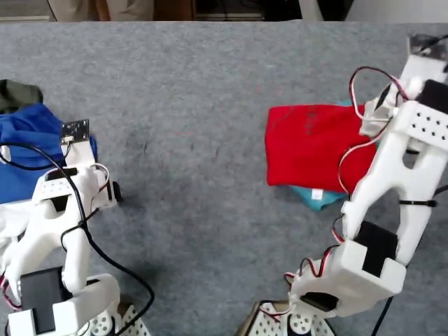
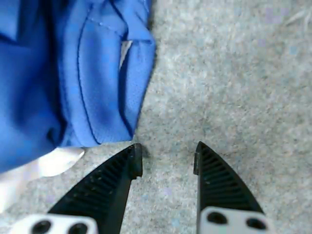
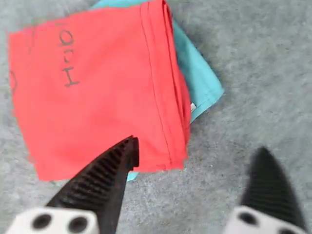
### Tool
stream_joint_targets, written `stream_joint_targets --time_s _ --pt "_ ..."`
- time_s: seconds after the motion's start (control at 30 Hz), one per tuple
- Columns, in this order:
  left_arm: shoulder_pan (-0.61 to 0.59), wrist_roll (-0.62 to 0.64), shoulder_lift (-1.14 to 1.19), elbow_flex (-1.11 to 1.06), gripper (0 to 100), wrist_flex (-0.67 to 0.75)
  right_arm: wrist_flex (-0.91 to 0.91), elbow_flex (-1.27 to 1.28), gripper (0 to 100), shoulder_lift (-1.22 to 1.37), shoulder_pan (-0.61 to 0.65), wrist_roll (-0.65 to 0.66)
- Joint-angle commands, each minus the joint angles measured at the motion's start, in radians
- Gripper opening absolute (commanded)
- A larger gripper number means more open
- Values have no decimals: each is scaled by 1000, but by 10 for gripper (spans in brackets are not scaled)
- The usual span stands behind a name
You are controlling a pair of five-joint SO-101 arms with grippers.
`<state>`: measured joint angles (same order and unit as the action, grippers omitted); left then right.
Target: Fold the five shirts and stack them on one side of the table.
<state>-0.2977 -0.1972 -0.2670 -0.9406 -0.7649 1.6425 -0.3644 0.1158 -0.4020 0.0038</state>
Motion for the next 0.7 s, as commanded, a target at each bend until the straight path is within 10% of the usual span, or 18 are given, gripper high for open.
stream_joint_targets --time_s 0.0,0.27,0.67 --pt "-40 2 -38 89 183 -69 75 -111 112 -5 62 -34" --pt "-348 -72 7 666 205 -459 121 -79 55 -5 160 -37" --pt "-437 29 642 1089 235 -318 121 -68 55 -5 257 -78"
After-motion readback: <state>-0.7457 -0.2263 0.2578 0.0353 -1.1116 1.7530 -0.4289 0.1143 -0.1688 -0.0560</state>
